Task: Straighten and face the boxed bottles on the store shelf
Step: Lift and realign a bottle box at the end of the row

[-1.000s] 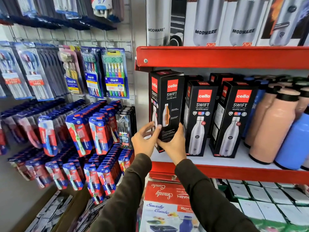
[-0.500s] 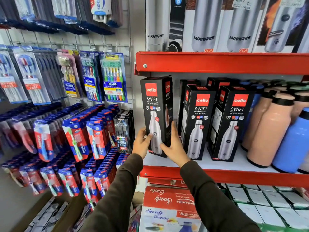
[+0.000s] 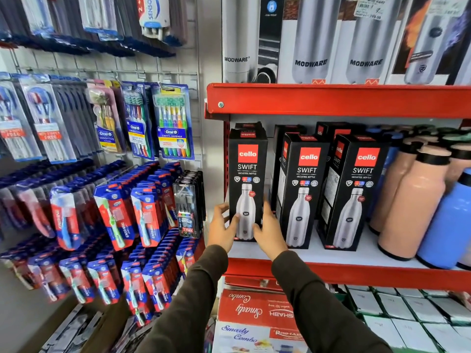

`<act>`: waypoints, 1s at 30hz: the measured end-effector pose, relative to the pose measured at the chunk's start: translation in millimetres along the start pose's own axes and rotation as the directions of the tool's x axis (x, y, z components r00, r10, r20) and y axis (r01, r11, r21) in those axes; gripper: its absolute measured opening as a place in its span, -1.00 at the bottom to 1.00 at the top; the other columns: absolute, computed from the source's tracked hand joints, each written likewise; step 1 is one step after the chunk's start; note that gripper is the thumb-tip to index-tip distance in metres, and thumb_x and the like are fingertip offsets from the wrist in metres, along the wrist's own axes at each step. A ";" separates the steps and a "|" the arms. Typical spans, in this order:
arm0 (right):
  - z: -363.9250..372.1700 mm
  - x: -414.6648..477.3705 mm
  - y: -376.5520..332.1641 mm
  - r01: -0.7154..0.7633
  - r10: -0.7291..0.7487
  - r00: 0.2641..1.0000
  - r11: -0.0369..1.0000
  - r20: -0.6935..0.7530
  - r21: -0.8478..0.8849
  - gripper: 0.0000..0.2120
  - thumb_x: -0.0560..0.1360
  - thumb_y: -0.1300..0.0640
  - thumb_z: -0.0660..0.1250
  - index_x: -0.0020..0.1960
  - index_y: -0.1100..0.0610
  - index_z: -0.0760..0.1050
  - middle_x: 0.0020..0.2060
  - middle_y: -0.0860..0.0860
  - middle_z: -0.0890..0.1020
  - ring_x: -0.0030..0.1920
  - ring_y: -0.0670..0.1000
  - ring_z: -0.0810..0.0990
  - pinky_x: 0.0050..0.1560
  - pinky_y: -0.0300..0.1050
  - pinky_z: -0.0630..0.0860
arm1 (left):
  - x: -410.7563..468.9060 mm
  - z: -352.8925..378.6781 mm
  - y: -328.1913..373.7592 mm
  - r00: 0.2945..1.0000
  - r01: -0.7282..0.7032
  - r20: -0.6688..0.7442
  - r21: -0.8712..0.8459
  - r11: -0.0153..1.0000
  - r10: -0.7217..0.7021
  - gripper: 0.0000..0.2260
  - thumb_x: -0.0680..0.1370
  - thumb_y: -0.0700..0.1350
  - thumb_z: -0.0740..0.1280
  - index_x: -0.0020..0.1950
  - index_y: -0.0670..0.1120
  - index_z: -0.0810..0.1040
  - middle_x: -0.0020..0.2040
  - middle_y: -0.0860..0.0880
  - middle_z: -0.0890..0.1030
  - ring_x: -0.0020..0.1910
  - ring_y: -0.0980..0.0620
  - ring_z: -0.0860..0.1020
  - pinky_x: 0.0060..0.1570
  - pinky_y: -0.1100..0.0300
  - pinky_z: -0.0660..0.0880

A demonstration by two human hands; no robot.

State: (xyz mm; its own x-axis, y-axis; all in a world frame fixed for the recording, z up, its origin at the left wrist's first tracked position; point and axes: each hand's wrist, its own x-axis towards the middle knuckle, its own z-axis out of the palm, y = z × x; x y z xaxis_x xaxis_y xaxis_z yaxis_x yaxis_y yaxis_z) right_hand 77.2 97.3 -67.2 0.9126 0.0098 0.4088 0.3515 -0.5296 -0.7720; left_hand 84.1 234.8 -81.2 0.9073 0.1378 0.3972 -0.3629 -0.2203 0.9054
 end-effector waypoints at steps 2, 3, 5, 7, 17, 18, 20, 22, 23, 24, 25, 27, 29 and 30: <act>0.0 -1.4 1.4 -0.019 0.019 1.000 1.000 0.007 -0.008 -0.19 0.51 0.45 0.19 0.59 -0.03 -0.05 0.42 0.12 0.41 0.42 0.08 0.42 0.28 -0.28 0.33 | -2.1 2.7 0.8 1.000 0.010 -0.001 0.007 1.000 -0.010 -0.70 0.58 -0.10 0.31 0.28 -0.06 0.35 0.24 0.02 0.49 0.20 0.07 0.50 0.07 0.41 0.41; 0.0 -2.3 1.9 -0.023 0.023 1.000 1.000 0.012 -0.008 -0.19 0.51 0.45 0.19 0.60 -0.02 -0.05 0.43 0.12 0.40 0.43 0.08 0.40 0.28 -0.29 0.31 | -2.7 4.1 0.4 1.000 0.015 -0.003 0.012 1.000 -0.015 -0.69 0.58 -0.11 0.30 0.29 -0.07 0.35 0.23 0.03 0.49 0.20 0.07 0.50 0.08 0.40 0.41; -0.2 -3.6 2.8 -0.023 0.023 1.000 1.000 0.016 -0.006 -0.21 0.51 0.45 0.19 0.59 0.00 -0.04 0.41 0.14 0.40 0.43 0.10 0.40 0.27 -0.30 0.30 | -3.7 6.2 -0.6 1.000 0.017 -0.011 0.012 1.000 -0.017 -0.68 0.58 -0.11 0.30 0.30 -0.07 0.35 0.23 0.04 0.48 0.20 0.08 0.49 -0.01 0.48 0.44; -0.9 -3.8 2.3 -0.020 0.020 1.000 1.000 0.017 -0.002 -0.22 0.51 0.45 0.18 0.59 0.00 -0.03 0.40 0.15 0.42 0.41 0.10 0.41 0.25 -0.31 0.30 | -3.3 7.1 -0.6 1.000 0.017 -0.016 0.007 1.000 -0.017 -0.68 0.58 -0.10 0.30 0.30 -0.07 0.35 0.25 0.01 0.49 0.20 0.08 0.49 0.02 0.45 0.44; 1.3 -3.4 1.1 -0.085 0.087 0.996 0.991 -0.009 0.102 -0.49 0.66 0.18 0.09 0.57 0.02 0.09 0.39 0.11 0.46 0.39 0.08 0.45 0.30 -0.25 0.30 | -3.0 7.8 -2.9 1.000 0.021 -0.012 0.038 0.999 -0.021 -0.66 0.64 -0.12 0.15 0.41 -0.13 0.34 0.34 -0.09 0.47 0.32 0.00 0.43 0.23 0.24 0.32; 1.0 -3.9 0.3 -0.094 0.096 0.995 0.989 -0.017 0.111 -0.52 0.67 0.16 0.07 0.57 0.02 0.11 0.37 0.13 0.48 0.36 0.09 0.47 0.28 -0.26 0.31 | -3.4 7.8 -3.1 0.999 0.027 -0.018 0.043 0.999 -0.026 -0.66 0.64 -0.13 0.15 0.42 -0.13 0.34 0.36 -0.11 0.47 0.32 0.01 0.43 0.23 0.24 0.32; -0.3 -5.5 -0.1 -0.097 0.100 0.995 0.989 -0.025 0.113 -0.54 0.67 0.13 0.06 0.56 0.02 0.13 0.33 0.15 0.51 0.33 0.12 0.51 0.25 -0.25 0.33 | -5.0 6.9 -0.6 0.999 0.035 -0.033 0.048 0.998 -0.033 -0.65 0.64 -0.13 0.16 0.42 -0.14 0.35 0.36 -0.11 0.48 0.27 0.06 0.44 0.21 0.25 0.33; -2.7 -8.9 -0.3 -0.094 0.097 0.995 0.990 -0.030 0.102 -0.54 0.67 0.12 0.07 0.56 0.03 0.14 0.31 0.17 0.53 0.31 0.13 0.52 0.21 -0.28 0.32 | -7.6 5.2 0.5 0.999 0.030 -0.032 0.038 0.999 -0.029 -0.65 0.64 -0.13 0.17 0.42 -0.13 0.36 0.35 -0.10 0.49 0.27 0.06 0.45 0.19 0.26 0.34; -4.0 -11.6 -1.0 -0.094 0.097 0.995 0.991 -0.032 0.099 -0.54 0.67 0.12 0.07 0.56 0.03 0.14 0.31 0.18 0.53 0.30 0.14 0.52 0.18 -0.31 0.31 | -9.9 4.4 0.6 0.999 0.029 -0.029 0.034 0.999 -0.028 -0.66 0.63 -0.13 0.17 0.41 -0.13 0.37 0.35 -0.10 0.50 0.29 0.04 0.46 0.18 0.26 0.35; -5.3 -14.4 -1.8 -0.092 0.096 0.995 0.991 -0.034 0.102 -0.54 0.67 0.13 0.07 0.56 0.04 0.14 0.31 0.18 0.53 0.30 0.13 0.52 0.16 -0.35 0.29 | -12.3 3.7 -0.1 0.999 0.025 -0.031 0.028 0.999 -0.024 -0.66 0.63 -0.12 0.18 0.41 -0.11 0.38 0.34 -0.08 0.50 0.30 0.02 0.46 0.17 0.27 0.35; -6.8 -18.0 -3.1 -0.089 0.094 0.995 0.990 -0.035 0.109 -0.54 0.67 0.13 0.07 0.56 0.04 0.14 0.32 0.18 0.53 0.31 0.13 0.51 0.13 -0.39 0.28 | -15.5 3.0 -0.7 0.999 0.027 -0.036 0.024 0.999 -0.026 -0.67 0.63 -0.11 0.19 0.40 -0.10 0.39 0.33 -0.07 0.51 0.29 0.03 0.47 0.16 0.28 0.36; -9.1 -25.1 -5.4 -0.078 0.082 0.996 0.989 -0.032 0.122 -0.55 0.67 0.14 0.07 0.56 0.05 0.15 0.31 0.20 0.54 0.30 0.16 0.51 0.08 -0.43 0.29 | -22.7 1.7 -3.1 0.999 0.016 -0.046 0.018 1.000 -0.016 -0.68 0.62 -0.08 0.20 0.38 -0.05 0.41 0.32 -0.03 0.53 0.29 0.03 0.49 0.18 0.25 0.39; -11.2 -32.3 -7.1 -0.077 0.081 0.996 0.987 -0.022 0.139 -0.55 0.67 0.13 0.08 0.56 0.05 0.16 0.25 0.30 0.55 0.26 0.25 0.52 0.09 -0.29 0.37 | -30.3 0.3 -5.0 0.998 0.017 -0.063 0.036 0.999 -0.015 -0.70 0.62 -0.03 0.21 0.35 0.00 0.43 0.30 -0.01 0.55 0.28 0.04 0.51 0.22 0.19 0.42; -12.3 -36.2 -8.4 -0.081 0.084 0.996 0.986 -0.017 0.144 -0.55 0.67 0.13 0.08 0.55 0.06 0.17 0.23 0.35 0.55 0.25 0.29 0.51 0.11 -0.19 0.38 | -34.2 -0.5 -5.5 0.997 0.023 -0.071 0.045 0.999 -0.019 -0.70 0.61 -0.01 0.21 0.34 0.02 0.44 0.29 0.00 0.56 0.27 0.05 0.51 0.23 0.17 0.43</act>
State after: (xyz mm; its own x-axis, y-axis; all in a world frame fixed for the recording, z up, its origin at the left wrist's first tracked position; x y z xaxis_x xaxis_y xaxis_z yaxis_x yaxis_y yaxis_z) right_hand 38.6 90.9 -69.6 0.9353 -0.0493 0.3503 0.3028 -0.4006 -0.8648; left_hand 54.9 231.8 -99.7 0.8967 0.2106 0.3893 -0.3323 -0.2606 0.9065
